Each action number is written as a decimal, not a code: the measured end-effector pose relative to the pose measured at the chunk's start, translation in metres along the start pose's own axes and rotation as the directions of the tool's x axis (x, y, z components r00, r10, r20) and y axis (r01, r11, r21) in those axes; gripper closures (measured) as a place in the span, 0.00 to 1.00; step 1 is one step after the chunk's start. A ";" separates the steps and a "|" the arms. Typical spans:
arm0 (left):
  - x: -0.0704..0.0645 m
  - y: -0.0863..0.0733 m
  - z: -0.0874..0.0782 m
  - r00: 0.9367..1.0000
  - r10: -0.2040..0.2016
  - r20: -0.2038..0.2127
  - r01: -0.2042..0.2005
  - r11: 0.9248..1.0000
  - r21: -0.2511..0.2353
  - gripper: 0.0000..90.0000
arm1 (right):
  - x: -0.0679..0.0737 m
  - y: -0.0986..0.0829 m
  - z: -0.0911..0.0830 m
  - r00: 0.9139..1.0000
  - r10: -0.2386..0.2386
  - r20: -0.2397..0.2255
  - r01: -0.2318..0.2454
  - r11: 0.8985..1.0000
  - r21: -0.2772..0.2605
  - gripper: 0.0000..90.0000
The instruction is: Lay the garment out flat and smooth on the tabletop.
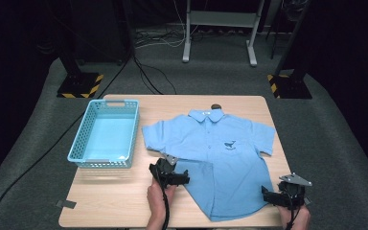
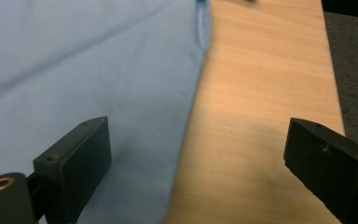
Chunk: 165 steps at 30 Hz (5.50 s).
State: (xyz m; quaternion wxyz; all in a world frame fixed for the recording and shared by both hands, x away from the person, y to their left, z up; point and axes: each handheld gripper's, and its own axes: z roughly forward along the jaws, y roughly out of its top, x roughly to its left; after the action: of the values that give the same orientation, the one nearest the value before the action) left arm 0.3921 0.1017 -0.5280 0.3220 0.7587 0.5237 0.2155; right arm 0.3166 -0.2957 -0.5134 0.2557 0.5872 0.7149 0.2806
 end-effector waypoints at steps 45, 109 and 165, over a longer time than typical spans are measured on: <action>-0.001 -0.002 -0.007 1.000 0.011 0.003 -0.011 0.999 -0.042 0.01 | -0.015 0.015 0.034 0.999 0.004 -0.054 -0.007 0.999 -0.042 0.06; -0.067 0.035 0.023 0.984 0.133 0.119 -0.128 0.991 -0.047 0.82 | -0.014 0.015 0.034 0.998 -0.012 -0.055 0.009 0.999 -0.048 0.07; -0.021 -0.056 -0.065 0.980 0.149 0.129 -0.131 0.982 -0.135 0.93 | -0.015 0.015 0.034 0.998 -0.006 -0.058 0.003 0.999 -0.046 0.07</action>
State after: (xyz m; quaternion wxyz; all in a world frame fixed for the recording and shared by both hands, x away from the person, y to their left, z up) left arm 0.3047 0.1133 -0.5217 0.3888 0.7850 0.4308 0.2170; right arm 0.3533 -0.3044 -0.5266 0.2490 0.5713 0.7166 0.3133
